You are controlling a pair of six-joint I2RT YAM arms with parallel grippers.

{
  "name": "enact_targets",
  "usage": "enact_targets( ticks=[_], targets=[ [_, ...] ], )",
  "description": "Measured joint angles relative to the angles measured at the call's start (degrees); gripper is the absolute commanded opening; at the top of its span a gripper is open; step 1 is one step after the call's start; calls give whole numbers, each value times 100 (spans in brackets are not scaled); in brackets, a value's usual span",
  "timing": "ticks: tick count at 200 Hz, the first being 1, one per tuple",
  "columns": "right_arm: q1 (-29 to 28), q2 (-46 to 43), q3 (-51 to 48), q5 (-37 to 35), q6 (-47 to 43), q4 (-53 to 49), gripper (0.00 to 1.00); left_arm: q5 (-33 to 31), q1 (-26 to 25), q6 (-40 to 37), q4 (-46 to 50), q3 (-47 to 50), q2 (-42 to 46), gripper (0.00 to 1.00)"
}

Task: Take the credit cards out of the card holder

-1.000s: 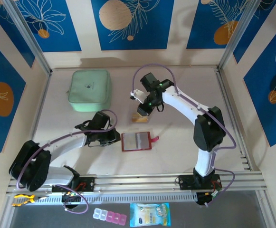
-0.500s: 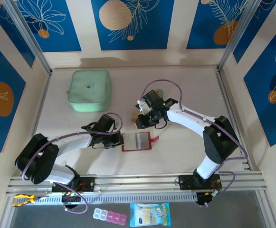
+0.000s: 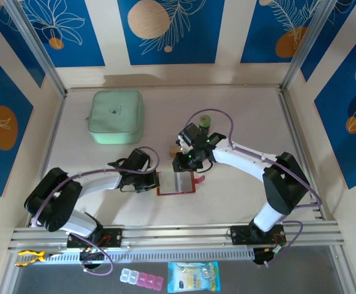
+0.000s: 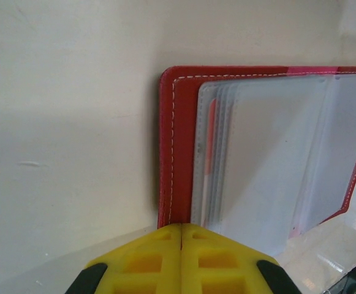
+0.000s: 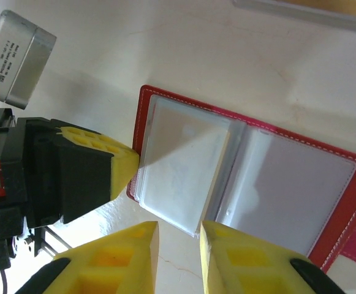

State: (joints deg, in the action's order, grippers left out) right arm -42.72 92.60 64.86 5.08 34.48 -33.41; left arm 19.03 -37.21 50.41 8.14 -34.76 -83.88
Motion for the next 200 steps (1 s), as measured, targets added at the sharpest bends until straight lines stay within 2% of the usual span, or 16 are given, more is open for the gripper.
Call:
enact_targets(
  ticks=[99, 200],
  targets=[
    [-68, 26, -654, 417, 1071, 841, 31, -15, 0, -39, -140, 85, -20, 3],
    [-293, 629, -647, 588, 1257, 1178, 30, -15, 0, -105, -184, 114, -17, 3]
  ],
)
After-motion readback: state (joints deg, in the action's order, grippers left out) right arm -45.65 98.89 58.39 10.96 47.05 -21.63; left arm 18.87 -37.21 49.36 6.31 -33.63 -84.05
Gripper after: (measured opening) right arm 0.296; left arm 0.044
